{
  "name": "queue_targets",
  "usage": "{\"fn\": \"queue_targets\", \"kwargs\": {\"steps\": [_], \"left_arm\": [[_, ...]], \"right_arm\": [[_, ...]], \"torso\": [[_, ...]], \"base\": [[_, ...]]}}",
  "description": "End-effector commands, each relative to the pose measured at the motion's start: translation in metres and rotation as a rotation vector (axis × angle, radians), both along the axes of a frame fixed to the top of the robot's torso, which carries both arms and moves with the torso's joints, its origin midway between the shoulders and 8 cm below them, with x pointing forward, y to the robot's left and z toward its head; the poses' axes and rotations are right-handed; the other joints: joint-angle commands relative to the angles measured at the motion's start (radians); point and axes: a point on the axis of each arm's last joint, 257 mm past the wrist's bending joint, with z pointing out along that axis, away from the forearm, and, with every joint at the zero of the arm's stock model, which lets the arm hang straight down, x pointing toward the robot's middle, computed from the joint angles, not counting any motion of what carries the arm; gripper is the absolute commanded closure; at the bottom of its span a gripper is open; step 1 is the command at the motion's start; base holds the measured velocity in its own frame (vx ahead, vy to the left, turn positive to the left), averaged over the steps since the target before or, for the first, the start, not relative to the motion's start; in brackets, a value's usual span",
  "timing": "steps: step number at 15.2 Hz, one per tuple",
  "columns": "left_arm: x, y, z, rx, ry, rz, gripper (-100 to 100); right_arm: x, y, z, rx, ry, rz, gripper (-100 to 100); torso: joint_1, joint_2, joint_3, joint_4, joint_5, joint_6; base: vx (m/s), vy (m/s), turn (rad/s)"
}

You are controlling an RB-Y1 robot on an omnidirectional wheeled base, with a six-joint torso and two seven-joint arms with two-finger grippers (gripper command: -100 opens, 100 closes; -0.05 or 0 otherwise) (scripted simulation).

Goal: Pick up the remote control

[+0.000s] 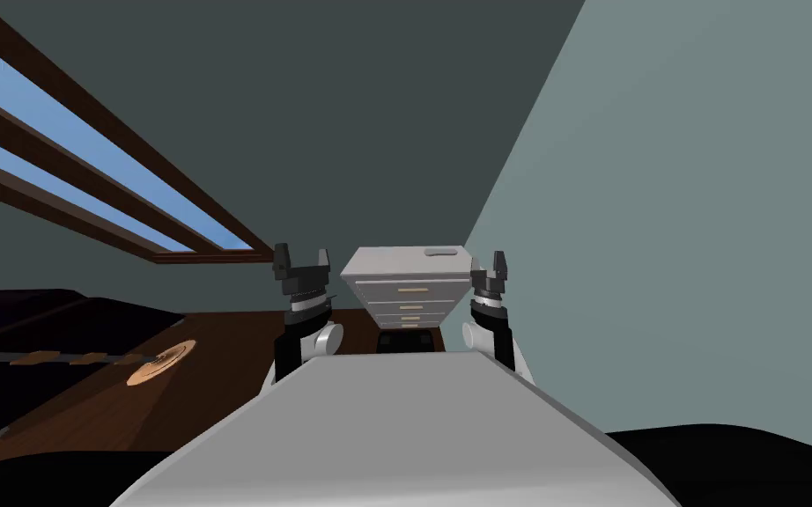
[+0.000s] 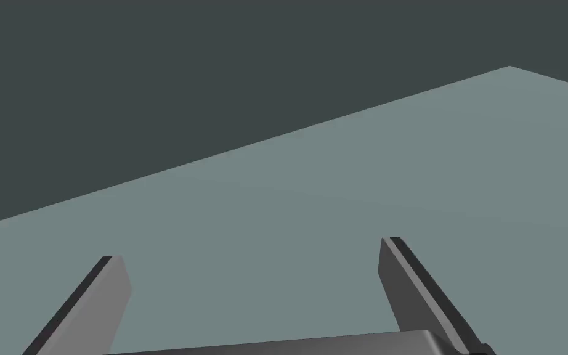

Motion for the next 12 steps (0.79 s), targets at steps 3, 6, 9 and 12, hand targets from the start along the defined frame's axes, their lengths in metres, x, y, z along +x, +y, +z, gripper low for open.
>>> {"fn": "queue_targets", "kwargs": {"steps": [3, 6, 9, 12], "left_arm": [[0.0, 0.0, 0.0, 0.0, 0.0, 0.0, 0], [0.0, 0.0, 0.0, 0.0, 0.0, 0.0, 0], [0.0, 0.0, 0.0, 0.0, 0.0, 0.0, 0], [0.0, 0.0, 0.0, 0.0, 0.0, 0.0, 0]], "right_arm": [[0.003, 0.004, -0.004, -0.07, 0.018, 0.026, -100], [0.004, 0.007, -0.007, -0.112, 0.028, 0.041, -100], [0.007, 0.008, -0.016, -0.193, 0.049, 0.063, -100], [0.009, 0.01, -0.021, -0.258, 0.065, 0.084, -100]], "torso": [[0.0, 0.0, 0.0, 0.0, 0.0, 0.0], [0.001, 0.001, 0.001, 0.0, 0.0, 0.0], [0.001, 0.001, 0.001, 0.0, 0.0, 0.0], [0.001, 0.002, 0.001, 0.0, 0.0, 0.0]], "base": [[-0.006, 0.006, 0.042], [-0.015, 0.016, 0.062], [-0.018, 0.019, 0.085], [-0.022, 0.021, 0.104]]}}
